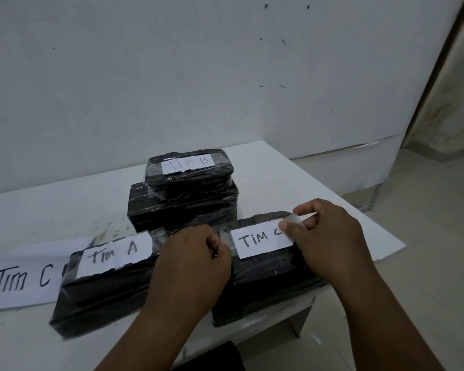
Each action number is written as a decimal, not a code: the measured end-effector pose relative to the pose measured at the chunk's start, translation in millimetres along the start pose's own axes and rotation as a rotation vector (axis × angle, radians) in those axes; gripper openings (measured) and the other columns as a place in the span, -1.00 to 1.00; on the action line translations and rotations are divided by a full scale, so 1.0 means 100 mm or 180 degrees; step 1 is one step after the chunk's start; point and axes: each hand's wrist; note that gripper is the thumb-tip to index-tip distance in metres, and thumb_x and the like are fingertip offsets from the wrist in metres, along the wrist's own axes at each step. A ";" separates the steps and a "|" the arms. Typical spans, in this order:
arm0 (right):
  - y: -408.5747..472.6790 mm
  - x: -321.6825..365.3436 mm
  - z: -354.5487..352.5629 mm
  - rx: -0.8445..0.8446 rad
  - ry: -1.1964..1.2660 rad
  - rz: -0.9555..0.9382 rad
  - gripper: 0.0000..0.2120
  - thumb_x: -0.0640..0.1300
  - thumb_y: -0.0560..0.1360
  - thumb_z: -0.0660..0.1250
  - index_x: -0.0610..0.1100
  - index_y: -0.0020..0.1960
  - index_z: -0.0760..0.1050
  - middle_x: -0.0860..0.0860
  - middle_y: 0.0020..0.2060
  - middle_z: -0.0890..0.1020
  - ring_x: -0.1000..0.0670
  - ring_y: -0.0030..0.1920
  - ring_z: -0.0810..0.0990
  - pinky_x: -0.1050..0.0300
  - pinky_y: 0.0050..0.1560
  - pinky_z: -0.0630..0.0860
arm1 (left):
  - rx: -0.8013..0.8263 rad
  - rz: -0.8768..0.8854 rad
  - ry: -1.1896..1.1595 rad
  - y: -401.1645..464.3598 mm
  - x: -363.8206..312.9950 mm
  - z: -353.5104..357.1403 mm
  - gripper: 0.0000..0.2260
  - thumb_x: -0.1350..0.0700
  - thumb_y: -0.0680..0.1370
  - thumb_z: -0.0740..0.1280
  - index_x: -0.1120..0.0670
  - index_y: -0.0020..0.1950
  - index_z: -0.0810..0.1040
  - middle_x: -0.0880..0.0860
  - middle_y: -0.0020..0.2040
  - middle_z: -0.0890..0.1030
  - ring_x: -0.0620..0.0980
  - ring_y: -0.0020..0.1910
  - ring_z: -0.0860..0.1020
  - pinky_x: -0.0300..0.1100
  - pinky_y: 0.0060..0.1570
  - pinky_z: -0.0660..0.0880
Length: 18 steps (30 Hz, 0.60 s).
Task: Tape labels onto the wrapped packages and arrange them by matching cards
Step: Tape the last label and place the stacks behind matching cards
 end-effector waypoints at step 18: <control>-0.12 0.04 0.06 -0.0338 0.0026 0.0017 -0.54 0.11 0.40 0.59 0.04 0.21 0.51 0.12 -0.19 0.66 0.27 -0.27 0.50 0.46 -0.42 0.25 | 0.0053 0.0040 -0.0097 -0.01 0.10 0.01 -0.73 -0.01 0.52 0.46 -0.13 -0.05 0.35 -0.10 -0.17 0.51 -0.13 -0.20 0.49 -0.20 -0.29 0.41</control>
Point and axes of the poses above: each hand's wrist, its own y-axis towards the middle knuckle, its own z-axis out of the palm, x = y × z
